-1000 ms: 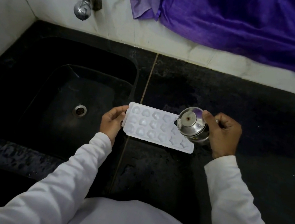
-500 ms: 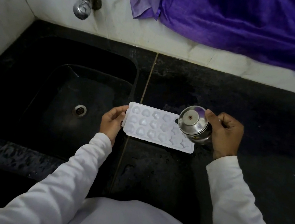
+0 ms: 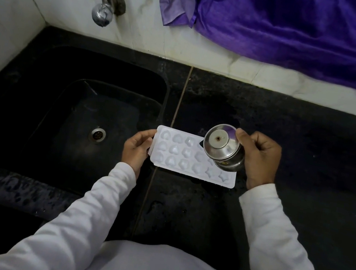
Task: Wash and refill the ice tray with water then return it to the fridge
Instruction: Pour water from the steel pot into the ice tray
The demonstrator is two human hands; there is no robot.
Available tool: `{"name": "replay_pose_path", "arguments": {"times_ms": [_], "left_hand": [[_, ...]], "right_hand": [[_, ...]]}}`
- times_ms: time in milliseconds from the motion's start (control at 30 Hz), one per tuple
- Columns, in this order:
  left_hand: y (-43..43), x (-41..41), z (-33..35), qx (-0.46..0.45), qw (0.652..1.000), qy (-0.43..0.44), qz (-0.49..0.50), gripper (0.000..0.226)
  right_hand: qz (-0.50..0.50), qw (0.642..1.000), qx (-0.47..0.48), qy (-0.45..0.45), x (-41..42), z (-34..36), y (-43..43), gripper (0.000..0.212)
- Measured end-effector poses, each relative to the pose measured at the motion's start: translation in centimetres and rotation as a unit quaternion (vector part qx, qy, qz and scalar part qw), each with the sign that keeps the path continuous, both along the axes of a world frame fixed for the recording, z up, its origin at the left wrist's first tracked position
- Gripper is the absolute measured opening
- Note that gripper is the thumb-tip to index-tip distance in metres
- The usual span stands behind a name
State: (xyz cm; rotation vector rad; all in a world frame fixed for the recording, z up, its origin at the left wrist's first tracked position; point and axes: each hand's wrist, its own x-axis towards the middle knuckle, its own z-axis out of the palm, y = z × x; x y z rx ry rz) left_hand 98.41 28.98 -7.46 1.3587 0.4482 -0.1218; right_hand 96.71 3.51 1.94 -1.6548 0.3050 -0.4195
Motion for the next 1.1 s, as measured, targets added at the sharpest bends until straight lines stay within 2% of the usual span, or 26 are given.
{"name": "replay_pose_path", "arguments": {"times_ms": [367, 1100], "left_hand": [[-0.11, -0.11, 0.64, -0.002, 1.0, -0.001, 0.003, 0.032], [0.02, -0.05, 0.15, 0.007, 1.0, 0.001, 0.002, 0.031]], "right_hand": [[0.006, 0.998, -0.059, -0.006, 0.6, -0.07, 0.72, 0.049], [0.008, 0.998, -0.06, -0.007, 0.79, 0.21, 0.41, 0.05]]}}
